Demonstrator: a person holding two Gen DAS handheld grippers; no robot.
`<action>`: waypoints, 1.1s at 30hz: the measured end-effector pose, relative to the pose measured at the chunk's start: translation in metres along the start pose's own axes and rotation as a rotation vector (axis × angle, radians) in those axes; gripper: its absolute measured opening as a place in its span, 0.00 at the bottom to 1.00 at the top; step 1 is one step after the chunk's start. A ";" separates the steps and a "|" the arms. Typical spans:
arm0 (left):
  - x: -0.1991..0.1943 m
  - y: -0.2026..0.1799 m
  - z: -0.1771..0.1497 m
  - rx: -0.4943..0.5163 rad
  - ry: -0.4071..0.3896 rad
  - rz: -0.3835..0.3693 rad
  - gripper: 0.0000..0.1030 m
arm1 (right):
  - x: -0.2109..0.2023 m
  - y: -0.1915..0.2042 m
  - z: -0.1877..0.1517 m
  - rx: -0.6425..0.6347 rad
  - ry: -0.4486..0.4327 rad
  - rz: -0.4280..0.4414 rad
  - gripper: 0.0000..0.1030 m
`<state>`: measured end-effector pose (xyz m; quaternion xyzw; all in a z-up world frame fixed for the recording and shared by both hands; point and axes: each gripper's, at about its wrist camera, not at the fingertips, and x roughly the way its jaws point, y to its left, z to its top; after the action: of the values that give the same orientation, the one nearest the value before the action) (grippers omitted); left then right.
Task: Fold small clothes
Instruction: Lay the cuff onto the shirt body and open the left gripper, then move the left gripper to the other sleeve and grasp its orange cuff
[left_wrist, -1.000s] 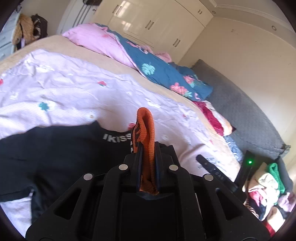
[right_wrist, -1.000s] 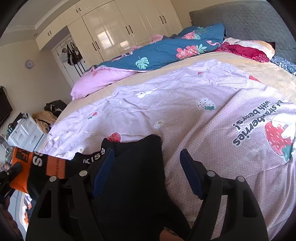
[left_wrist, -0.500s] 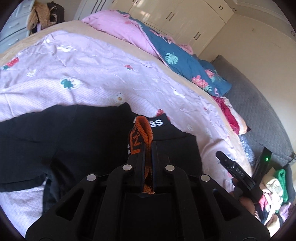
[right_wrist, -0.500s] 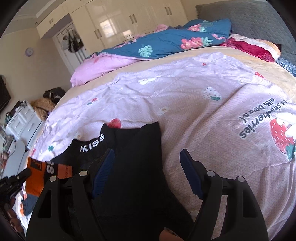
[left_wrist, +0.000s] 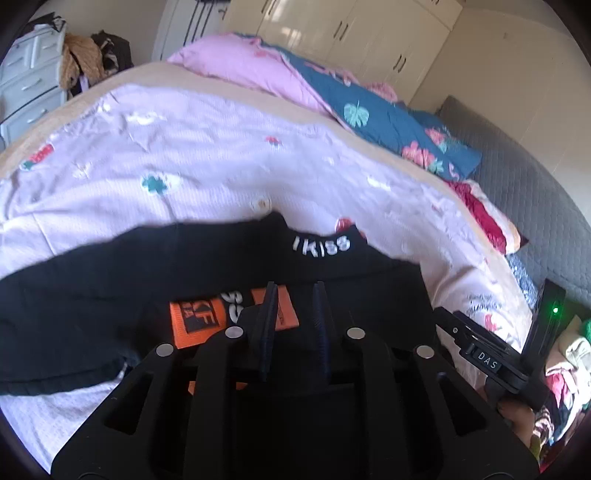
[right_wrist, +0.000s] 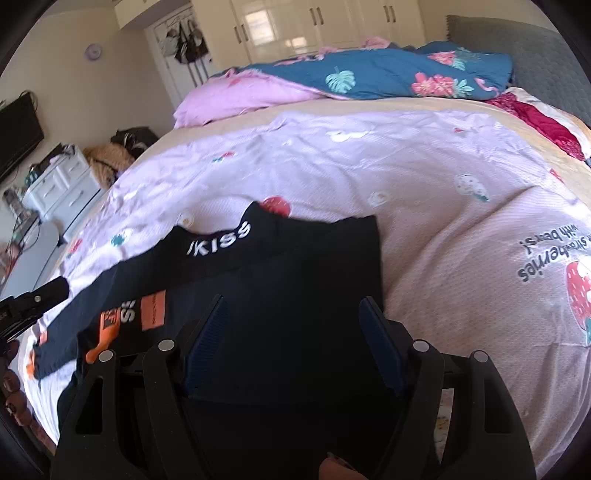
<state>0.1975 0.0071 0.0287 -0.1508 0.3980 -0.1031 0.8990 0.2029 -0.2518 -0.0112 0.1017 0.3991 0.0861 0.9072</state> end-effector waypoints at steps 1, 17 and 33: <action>0.006 0.001 -0.002 -0.002 0.023 0.005 0.17 | 0.002 0.002 -0.001 -0.005 0.007 0.001 0.70; 0.070 0.021 -0.048 0.060 0.198 0.230 0.34 | 0.044 -0.002 -0.032 -0.087 0.202 -0.152 0.68; 0.035 0.016 -0.039 0.017 0.122 0.221 0.69 | 0.010 0.009 -0.015 -0.073 0.063 -0.049 0.93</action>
<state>0.1925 0.0037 -0.0252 -0.0920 0.4651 -0.0154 0.8803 0.1976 -0.2389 -0.0259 0.0562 0.4265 0.0814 0.8990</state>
